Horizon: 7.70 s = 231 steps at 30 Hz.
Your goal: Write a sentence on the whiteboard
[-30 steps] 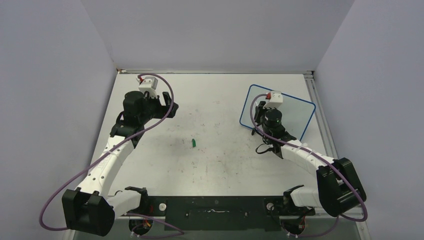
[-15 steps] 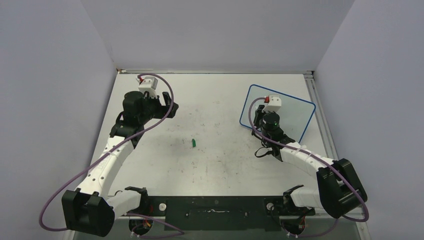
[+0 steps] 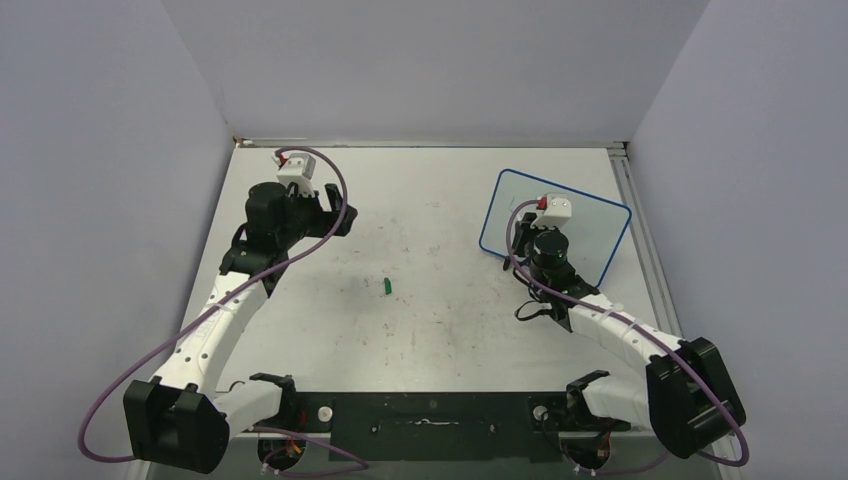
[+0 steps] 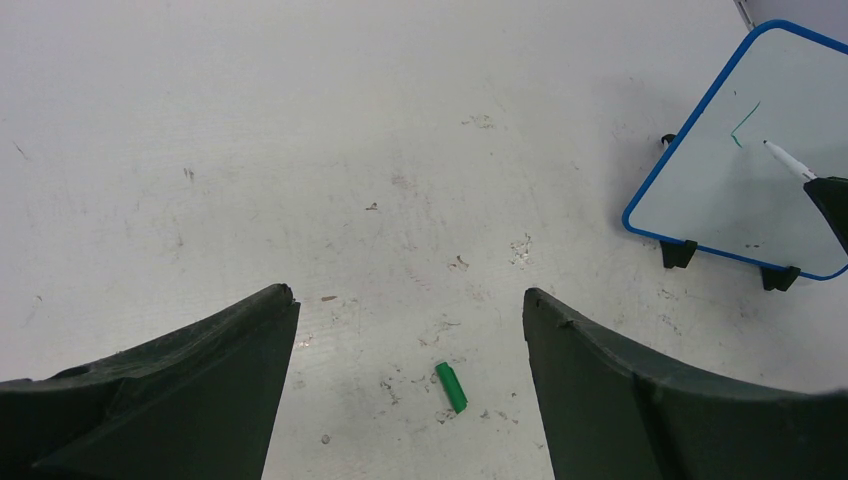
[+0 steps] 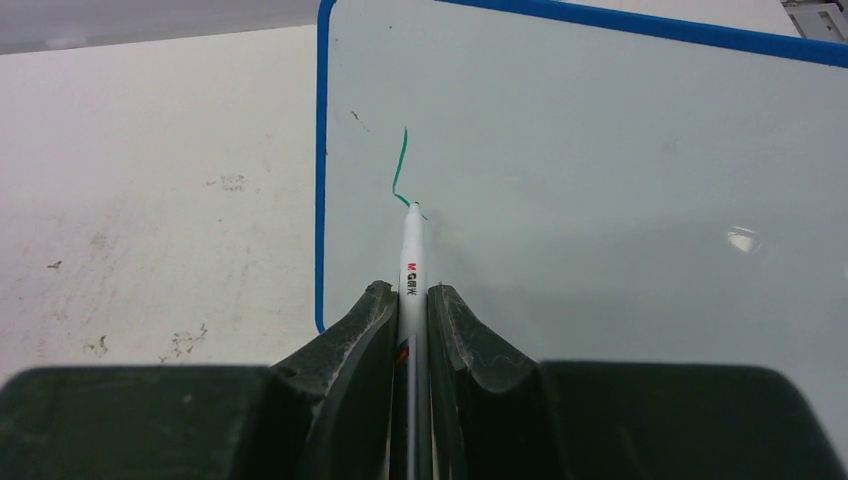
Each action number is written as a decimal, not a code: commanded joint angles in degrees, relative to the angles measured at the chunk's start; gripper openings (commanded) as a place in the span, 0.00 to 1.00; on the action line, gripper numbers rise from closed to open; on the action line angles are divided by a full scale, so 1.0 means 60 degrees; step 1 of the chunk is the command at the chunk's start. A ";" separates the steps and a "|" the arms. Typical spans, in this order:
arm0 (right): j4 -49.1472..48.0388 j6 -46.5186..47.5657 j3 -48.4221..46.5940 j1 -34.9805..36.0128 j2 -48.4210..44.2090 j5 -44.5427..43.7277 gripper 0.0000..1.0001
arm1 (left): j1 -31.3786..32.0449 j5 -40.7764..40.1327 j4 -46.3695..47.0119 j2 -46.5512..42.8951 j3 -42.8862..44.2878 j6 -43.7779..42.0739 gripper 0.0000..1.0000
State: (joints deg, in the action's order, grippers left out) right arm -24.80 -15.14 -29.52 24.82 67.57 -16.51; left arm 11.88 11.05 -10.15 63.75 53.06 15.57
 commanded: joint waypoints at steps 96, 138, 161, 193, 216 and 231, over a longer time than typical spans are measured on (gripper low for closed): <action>-0.0845 0.0677 -0.0300 -0.0372 0.0559 0.0233 0.05 | -0.0039 0.0323 0.0232 -0.0239 -0.0012 -0.0107 0.82; -0.1073 0.1100 -0.0170 -0.0387 0.0468 -0.0653 0.05 | -0.0036 0.0375 0.0235 -0.0211 -0.0017 -0.0091 0.82; -0.0549 0.0590 0.0448 -0.0388 -0.0015 -0.0793 0.05 | -0.0032 0.0401 0.0232 -0.0258 -0.0012 -0.0076 0.82; -0.0451 -0.0300 0.0719 -0.1640 -0.1312 0.1863 0.05 | -0.0023 0.0429 0.0244 -0.0208 -0.0043 -0.0069 0.82; -0.0685 -0.0378 0.0757 -0.2471 -0.1042 0.3046 0.05 | -0.0019 0.0402 0.0172 -0.0156 0.0011 -0.0120 0.82; -0.0561 -0.0341 0.0847 -0.2467 -0.1028 0.2062 0.05 | -0.0024 0.0413 0.0174 -0.0164 0.0013 -0.0120 0.82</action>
State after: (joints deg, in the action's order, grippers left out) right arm -25.76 -17.21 -23.77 10.46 62.37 -0.49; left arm 11.90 12.71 -10.17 63.75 52.97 15.38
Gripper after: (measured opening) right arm 0.158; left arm 0.815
